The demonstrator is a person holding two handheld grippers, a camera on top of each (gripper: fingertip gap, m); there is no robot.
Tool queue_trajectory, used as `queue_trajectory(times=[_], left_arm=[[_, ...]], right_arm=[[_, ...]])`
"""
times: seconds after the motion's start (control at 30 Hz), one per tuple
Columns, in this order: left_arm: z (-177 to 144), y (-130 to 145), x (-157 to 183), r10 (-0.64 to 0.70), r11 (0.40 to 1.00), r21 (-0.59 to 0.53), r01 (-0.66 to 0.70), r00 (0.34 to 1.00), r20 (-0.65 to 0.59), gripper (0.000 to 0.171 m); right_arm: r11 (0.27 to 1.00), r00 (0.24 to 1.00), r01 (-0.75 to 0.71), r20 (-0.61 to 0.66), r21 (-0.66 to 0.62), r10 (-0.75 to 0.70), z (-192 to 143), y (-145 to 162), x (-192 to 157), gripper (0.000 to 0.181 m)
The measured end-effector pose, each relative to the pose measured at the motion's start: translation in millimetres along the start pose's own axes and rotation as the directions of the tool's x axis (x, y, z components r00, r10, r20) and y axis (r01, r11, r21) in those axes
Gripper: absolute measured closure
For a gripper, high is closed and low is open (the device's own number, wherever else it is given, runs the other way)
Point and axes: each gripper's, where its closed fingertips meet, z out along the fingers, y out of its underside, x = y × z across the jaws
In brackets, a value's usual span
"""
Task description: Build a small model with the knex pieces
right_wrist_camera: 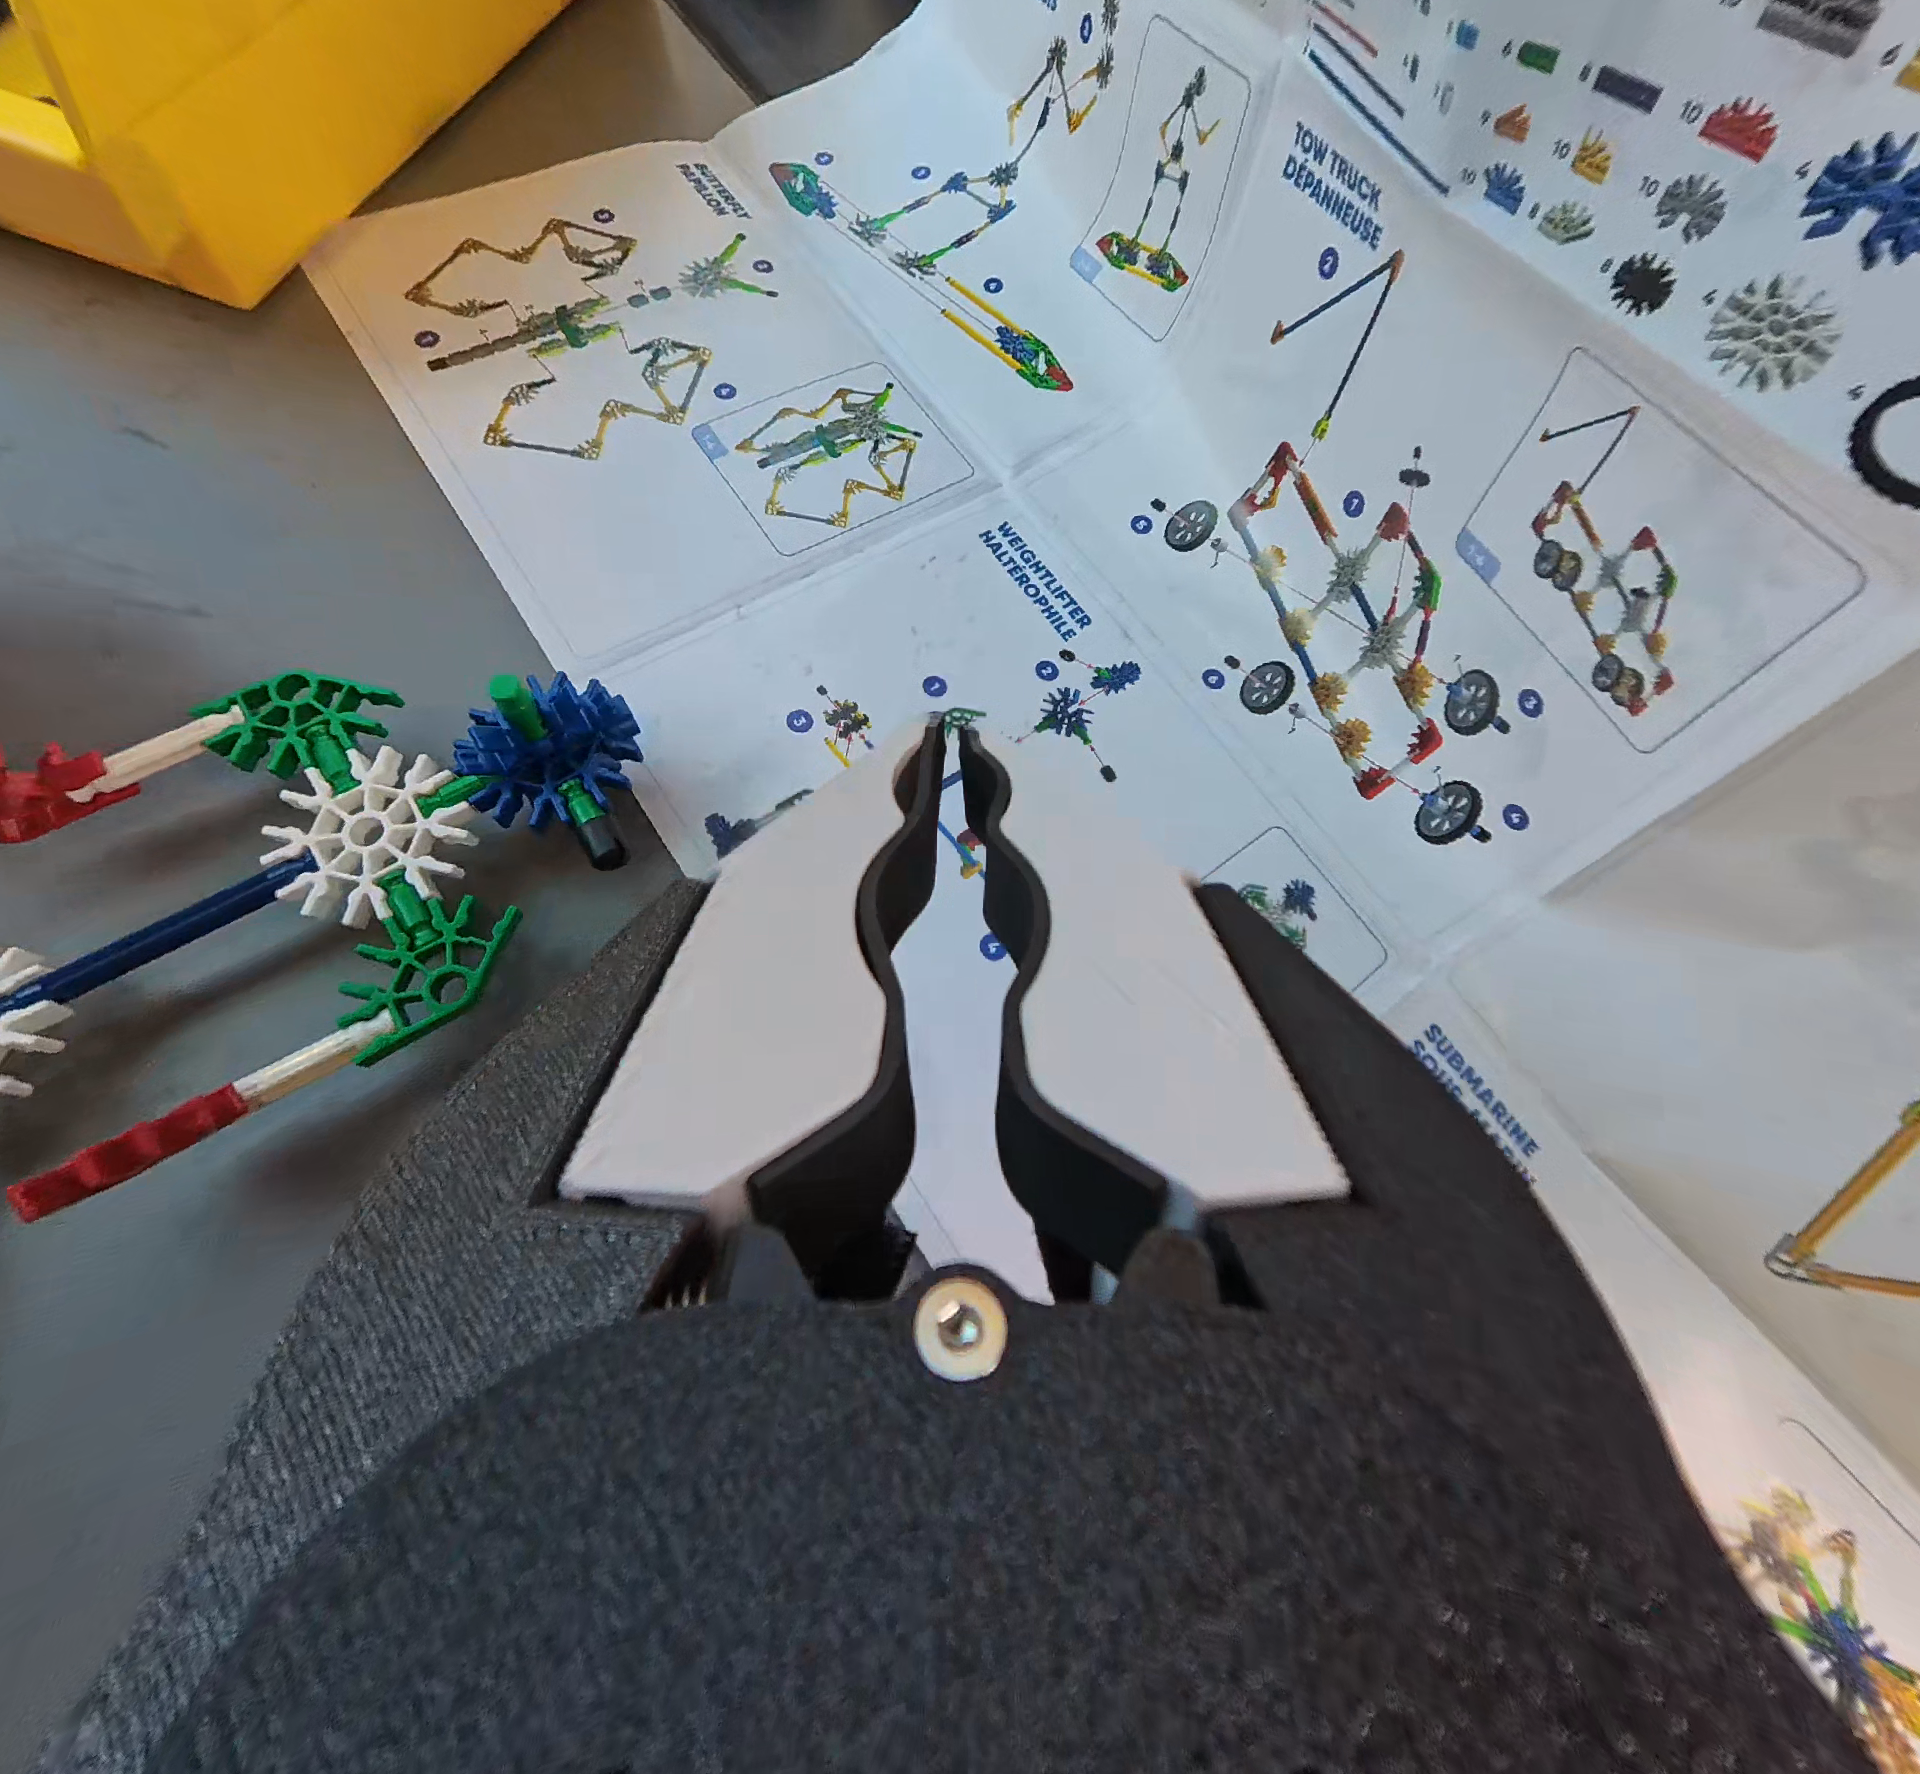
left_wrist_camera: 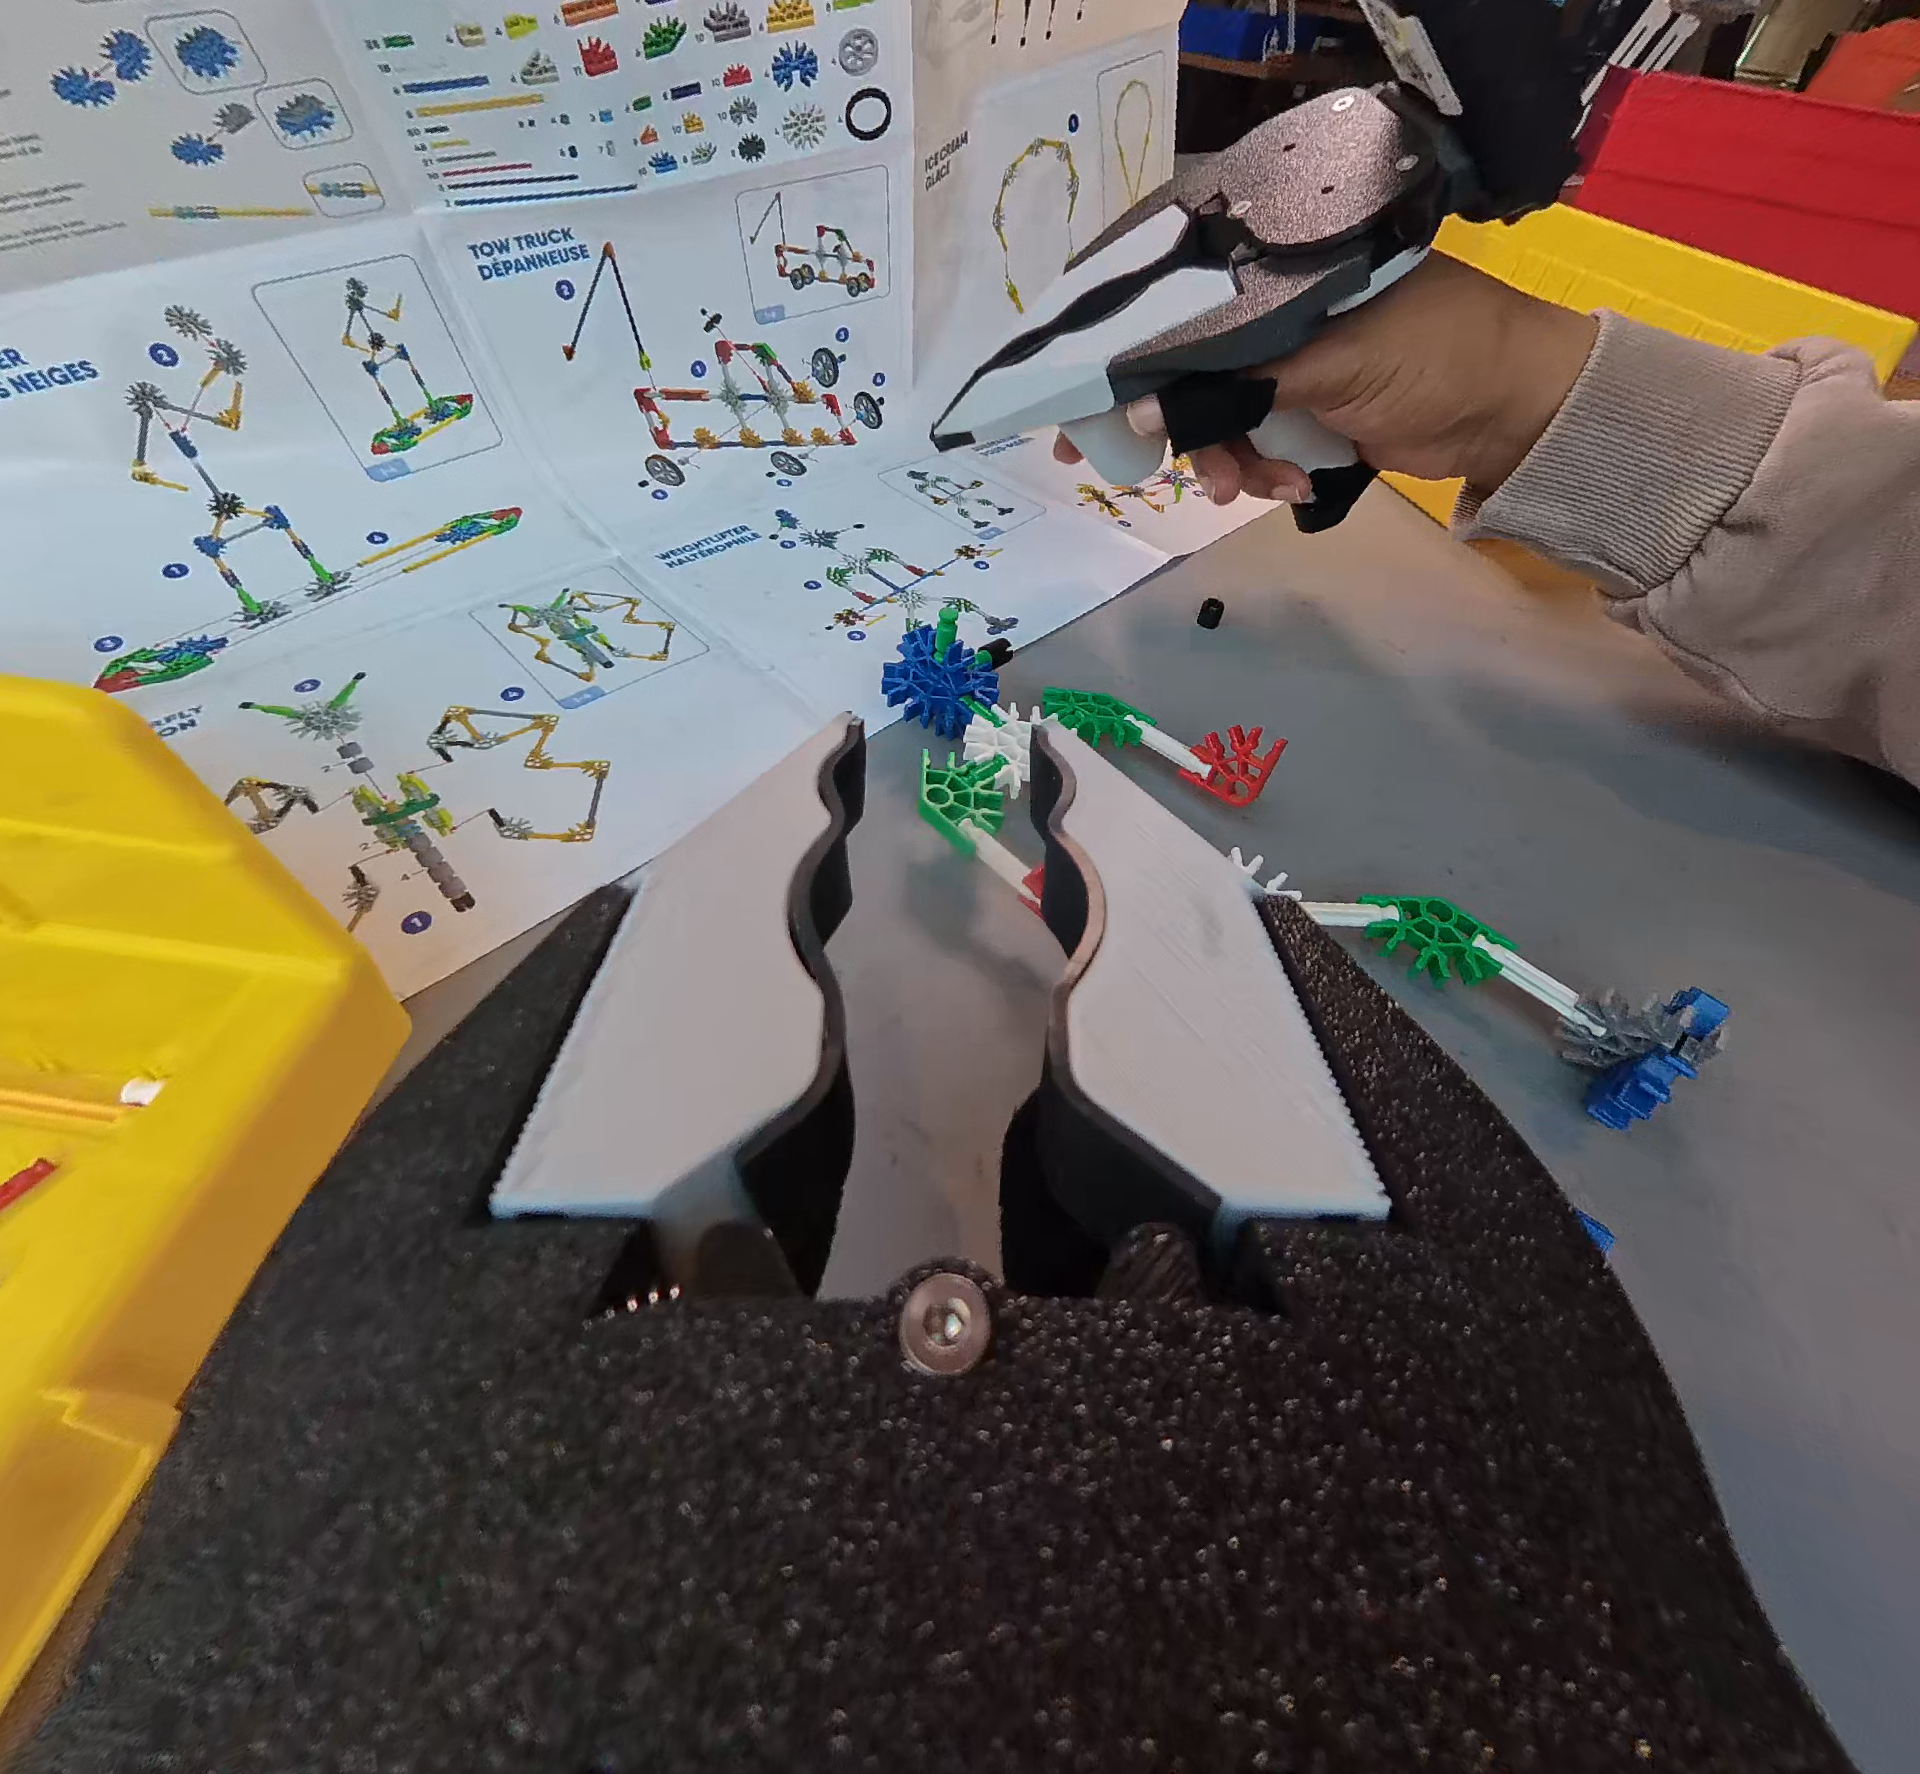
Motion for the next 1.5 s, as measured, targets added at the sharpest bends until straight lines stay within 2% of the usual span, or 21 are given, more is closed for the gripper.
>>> queue_trajectory(times=[0.13, 0.27, 0.47, 0.57, 0.67, 0.77, 0.97, 1.23, 1.5], left_arm=[[8, -1, 5, 0.01, 1.0, -0.014, -0.011, 1.0, -0.011, 0.136], [14, -18, 3, -0.057, 0.998, 0.037, 0.057, 0.998, 0.002, 0.129], [20, -39, -23, -0.091, 0.995, 0.057, 0.085, 0.99, 0.11, 0.149], [14, -30, -29, -0.05, 0.998, 0.043, 0.045, 0.991, 0.128, 0.15], [11, -8, -26, -0.032, 0.999, -0.005, 0.033, 0.995, 0.096, 0.15], [10, 2, -20, -0.03, 0.998, -0.06, 0.033, 0.998, 0.047, 0.15], [12, 0, -7, -0.055, 0.996, -0.069, 0.053, 0.998, -0.031, 0.15], [13, 7, -7, -0.078, 0.991, -0.11, 0.074, 0.996, -0.042, 0.15], [15, 10, -5, -0.069, 0.991, -0.122, 0.063, 0.997, -0.044, 0.15]], right_arm=[[0.999, 1.0, 0.002, 0.001, -0.043, -0.002, 2, 21, 3, 0.178], [0.998, 1.0, 0.012, -0.007, -0.066, -0.012, 3, 31, 3, 0.173], [0.991, 0.993, 0.093, -0.067, -0.095, -0.099, -2, 41, 7, 0.175], [0.99, 0.992, 0.103, -0.063, -0.097, -0.11, -2, 46, 6, 0.178], [0.988, 0.991, 0.111, -0.065, -0.104, -0.119, 0, 48, 6, 0.18], [0.985, 0.99, 0.123, -0.058, -0.117, -0.13, 2, 49, 4, 0.18], [0.98, 0.989, 0.136, -0.032, -0.148, -0.142, 13, 42, 2, 0.181], [0.974, 0.984, 0.177, 0.007, -0.139, -0.178, 19, 37, -17, 0.18], [0.982, 0.991, 0.133, -0.01, -0.131, -0.135, 13, 40, -6, 0.179]])
